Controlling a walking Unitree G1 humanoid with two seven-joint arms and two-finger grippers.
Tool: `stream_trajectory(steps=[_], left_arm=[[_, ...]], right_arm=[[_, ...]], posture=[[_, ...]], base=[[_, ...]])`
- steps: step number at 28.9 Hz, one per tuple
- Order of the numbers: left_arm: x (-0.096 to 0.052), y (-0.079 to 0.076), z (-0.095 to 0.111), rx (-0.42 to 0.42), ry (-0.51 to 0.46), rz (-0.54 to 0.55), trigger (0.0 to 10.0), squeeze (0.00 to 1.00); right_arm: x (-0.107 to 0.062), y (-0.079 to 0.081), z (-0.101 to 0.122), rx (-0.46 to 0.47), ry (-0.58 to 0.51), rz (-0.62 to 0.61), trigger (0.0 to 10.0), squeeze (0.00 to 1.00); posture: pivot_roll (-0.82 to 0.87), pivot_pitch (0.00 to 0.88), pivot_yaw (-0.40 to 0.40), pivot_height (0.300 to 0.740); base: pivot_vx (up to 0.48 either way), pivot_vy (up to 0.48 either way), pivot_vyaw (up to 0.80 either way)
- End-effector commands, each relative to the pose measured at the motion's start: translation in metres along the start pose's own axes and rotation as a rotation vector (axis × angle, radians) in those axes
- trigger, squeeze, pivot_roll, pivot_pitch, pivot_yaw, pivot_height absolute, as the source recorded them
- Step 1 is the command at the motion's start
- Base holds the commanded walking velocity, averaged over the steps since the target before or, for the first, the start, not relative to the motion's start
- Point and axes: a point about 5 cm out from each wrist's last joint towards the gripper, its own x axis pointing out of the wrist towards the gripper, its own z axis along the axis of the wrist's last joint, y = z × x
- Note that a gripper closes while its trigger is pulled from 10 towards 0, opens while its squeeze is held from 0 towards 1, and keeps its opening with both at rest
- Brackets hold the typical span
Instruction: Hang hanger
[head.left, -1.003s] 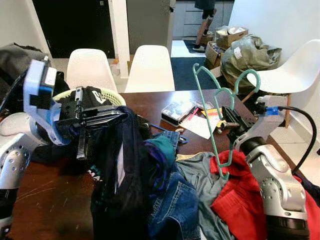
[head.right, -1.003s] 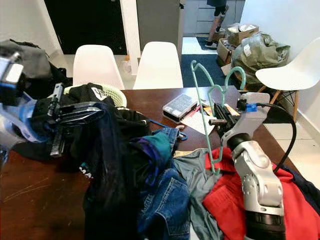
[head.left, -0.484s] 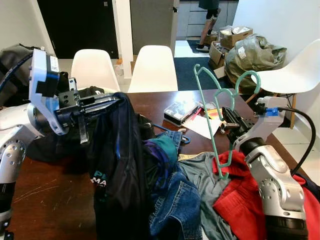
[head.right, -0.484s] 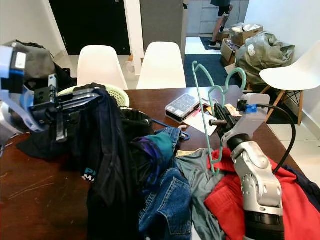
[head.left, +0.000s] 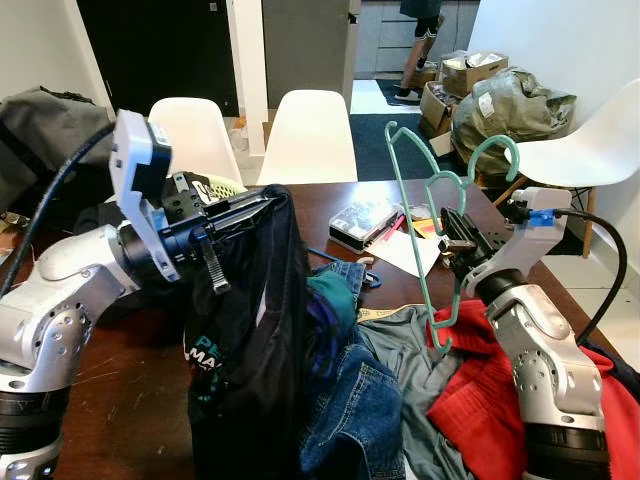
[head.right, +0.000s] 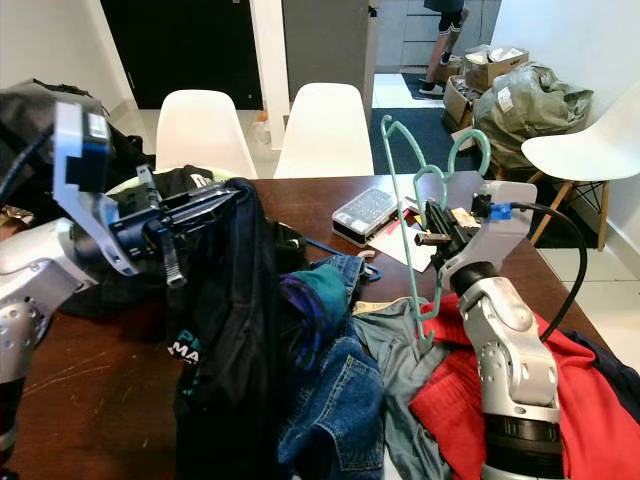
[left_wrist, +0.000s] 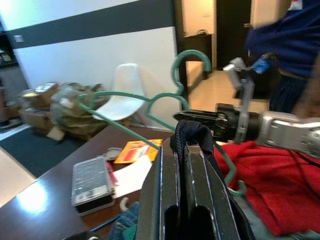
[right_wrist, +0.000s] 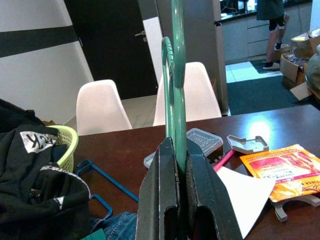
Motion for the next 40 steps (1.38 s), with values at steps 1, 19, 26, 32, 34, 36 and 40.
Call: stream_trajectory(steps=[1, 19, 26, 32, 34, 36, 40], left_arm=[[0.006, -0.008, -0.006, -0.017, 0.023, 0.003, 10.0, 0.00], [0.026, -0.035, 0.002, -0.016, -0.001, -0.015, 10.0, 0.00], [0.032, -0.038, 0.006, -0.013, -0.024, -0.005, 10.0, 0.00], [0.036, -0.037, 0.010, -0.002, -0.046, -0.005, 10.0, 0.00], [0.037, -0.035, 0.014, 0.005, -0.062, -0.002, 10.0, 0.00], [0.038, -0.034, 0.017, 0.007, -0.070, -0.002, 10.0, 0.00], [0.041, -0.034, 0.024, 0.002, -0.101, -0.011, 10.0, 0.00]], right_arm=[[0.004, 0.004, 0.001, 0.000, -0.012, 0.017, 10.0, 0.00], [0.010, 0.010, 0.000, 0.055, -0.037, 0.061, 10.0, 0.00], [0.009, 0.009, 0.001, 0.077, -0.057, 0.062, 10.0, 0.00], [0.009, 0.011, 0.005, 0.111, -0.085, 0.078, 10.0, 0.00], [0.009, 0.011, 0.007, 0.123, -0.095, 0.082, 10.0, 0.00], [0.009, 0.012, 0.007, 0.122, -0.096, 0.083, 10.0, 0.00], [0.009, 0.012, 0.008, 0.122, -0.099, 0.086, 10.0, 0.00]], posture=[[-0.02, 0.000, 0.006, 0.740], [-0.01, 0.000, 0.013, 0.740], [-0.01, 0.000, 0.021, 0.740], [-0.02, 0.000, 0.023, 0.740], [-0.01, 0.000, 0.023, 0.740], [-0.02, 0.000, 0.024, 0.740], [-0.01, 0.000, 0.026, 0.740]], base=[[0.000, 0.000, 0.00], [-0.187, 0.000, 0.00], [-0.363, 0.000, 0.00], [-0.368, 0.000, 0.00], [-0.369, 0.000, 0.00], [-0.371, 0.000, 0.00], [-0.374, 0.000, 0.00]])
